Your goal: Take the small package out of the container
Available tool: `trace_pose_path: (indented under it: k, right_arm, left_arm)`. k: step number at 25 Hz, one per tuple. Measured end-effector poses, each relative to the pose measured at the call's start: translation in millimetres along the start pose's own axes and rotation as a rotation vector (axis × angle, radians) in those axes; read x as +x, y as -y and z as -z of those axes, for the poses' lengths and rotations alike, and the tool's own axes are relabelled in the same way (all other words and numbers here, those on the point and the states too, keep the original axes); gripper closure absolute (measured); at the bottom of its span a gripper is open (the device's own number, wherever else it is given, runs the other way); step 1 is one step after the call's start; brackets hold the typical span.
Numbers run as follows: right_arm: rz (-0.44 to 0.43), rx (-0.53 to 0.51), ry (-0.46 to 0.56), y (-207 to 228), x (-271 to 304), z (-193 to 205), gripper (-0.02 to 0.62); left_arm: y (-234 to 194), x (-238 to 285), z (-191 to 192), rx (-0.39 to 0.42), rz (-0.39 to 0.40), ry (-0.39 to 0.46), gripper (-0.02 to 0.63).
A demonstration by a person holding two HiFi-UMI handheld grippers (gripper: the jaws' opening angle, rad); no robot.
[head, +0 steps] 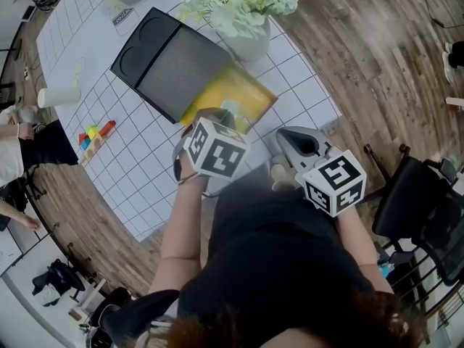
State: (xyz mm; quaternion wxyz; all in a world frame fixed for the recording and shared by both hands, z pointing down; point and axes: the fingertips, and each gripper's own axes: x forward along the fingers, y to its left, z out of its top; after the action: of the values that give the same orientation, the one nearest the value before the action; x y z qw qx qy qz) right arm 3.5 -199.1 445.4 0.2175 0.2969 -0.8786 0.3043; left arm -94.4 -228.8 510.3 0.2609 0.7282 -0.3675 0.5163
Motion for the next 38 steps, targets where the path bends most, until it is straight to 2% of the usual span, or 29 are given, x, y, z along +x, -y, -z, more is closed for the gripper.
trace_pose_path:
  k: [6,12,18,29,38]
  right_arm:
    - [-0.021,-0.038,0.017,-13,-6,-3,0.581]
    - [-0.027,-0.085,0.029,-27,-14,-5,0.581]
    - [-0.022,-0.123,0.044,-33,-22,-9,0.581]
    - [-0.013,-0.172,0.078,-43,-33,-21,0.581]
    - [0.004,-0.178,0.107,-42,-35,-33,0.581]
  left_arm:
    - [-8,-32,-9,-0.042,-0.059,0.122,0.574]
    - [-19,-75,-8,-0.128,-0.11,0.276,0.574]
    - [-22,-111,0,-0.207,-0.149,0.384,0.574]
    - [-22,-157,26,-0.313,-0.21,0.519,0.575]
    - [-19,-172,54,-0.384,-0.231,0.544,0.575]
